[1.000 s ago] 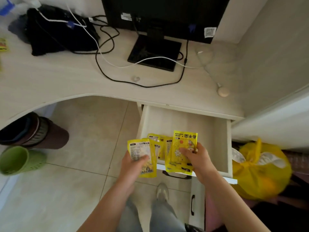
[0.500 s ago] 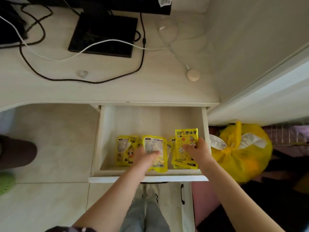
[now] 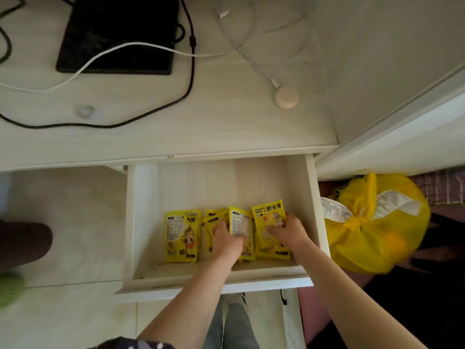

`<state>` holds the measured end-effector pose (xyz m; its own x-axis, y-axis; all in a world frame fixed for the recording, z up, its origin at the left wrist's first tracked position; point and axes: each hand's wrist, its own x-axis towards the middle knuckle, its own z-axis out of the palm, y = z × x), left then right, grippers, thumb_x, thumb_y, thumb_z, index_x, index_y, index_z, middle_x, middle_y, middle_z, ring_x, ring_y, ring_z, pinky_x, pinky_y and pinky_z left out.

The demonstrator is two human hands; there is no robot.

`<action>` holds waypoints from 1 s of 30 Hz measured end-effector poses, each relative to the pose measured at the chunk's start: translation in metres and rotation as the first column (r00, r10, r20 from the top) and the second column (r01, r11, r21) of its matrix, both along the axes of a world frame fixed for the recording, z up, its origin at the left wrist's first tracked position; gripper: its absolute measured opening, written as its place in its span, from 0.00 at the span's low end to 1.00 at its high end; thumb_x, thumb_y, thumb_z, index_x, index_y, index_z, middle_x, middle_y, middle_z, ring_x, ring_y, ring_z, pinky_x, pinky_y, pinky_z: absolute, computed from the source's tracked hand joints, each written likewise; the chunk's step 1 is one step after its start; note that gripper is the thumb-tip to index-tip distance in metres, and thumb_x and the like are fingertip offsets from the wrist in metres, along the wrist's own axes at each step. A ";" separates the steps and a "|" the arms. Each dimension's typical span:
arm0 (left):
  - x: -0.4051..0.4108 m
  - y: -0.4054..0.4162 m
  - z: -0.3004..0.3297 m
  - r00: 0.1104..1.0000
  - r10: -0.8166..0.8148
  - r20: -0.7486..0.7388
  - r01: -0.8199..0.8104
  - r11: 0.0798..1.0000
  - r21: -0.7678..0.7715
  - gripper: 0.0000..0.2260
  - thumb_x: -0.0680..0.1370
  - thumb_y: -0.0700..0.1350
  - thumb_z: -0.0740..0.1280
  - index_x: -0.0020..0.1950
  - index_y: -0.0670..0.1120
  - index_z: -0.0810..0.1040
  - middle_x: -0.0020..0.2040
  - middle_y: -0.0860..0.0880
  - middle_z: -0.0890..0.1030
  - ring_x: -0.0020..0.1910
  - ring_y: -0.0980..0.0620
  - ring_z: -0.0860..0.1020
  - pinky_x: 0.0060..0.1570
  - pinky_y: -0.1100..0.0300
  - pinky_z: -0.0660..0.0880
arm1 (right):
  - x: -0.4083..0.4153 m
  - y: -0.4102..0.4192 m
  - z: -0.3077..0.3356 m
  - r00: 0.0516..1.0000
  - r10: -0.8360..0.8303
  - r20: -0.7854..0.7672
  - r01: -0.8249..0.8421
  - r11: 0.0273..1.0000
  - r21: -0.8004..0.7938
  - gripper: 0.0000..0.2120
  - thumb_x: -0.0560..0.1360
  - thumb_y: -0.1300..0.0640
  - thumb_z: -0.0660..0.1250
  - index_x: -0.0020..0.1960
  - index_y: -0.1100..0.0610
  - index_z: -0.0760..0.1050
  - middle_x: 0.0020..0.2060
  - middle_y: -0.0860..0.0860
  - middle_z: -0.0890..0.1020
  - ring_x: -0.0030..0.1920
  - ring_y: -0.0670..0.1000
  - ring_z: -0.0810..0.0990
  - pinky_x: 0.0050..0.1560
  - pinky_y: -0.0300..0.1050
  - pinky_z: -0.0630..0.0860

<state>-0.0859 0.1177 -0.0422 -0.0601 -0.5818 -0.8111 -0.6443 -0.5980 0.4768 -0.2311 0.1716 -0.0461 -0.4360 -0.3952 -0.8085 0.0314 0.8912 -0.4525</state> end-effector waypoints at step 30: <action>0.137 0.028 0.106 0.924 -0.342 0.169 0.381 0.803 -0.457 0.12 0.77 0.42 0.64 0.60 0.48 0.76 0.49 0.52 0.80 0.49 0.53 0.79 0.51 0.54 0.77 | 0.095 0.001 0.129 0.694 0.620 -0.365 -0.687 0.722 -0.079 0.18 0.78 0.58 0.60 0.68 0.58 0.67 0.61 0.54 0.78 0.60 0.56 0.77 0.56 0.45 0.72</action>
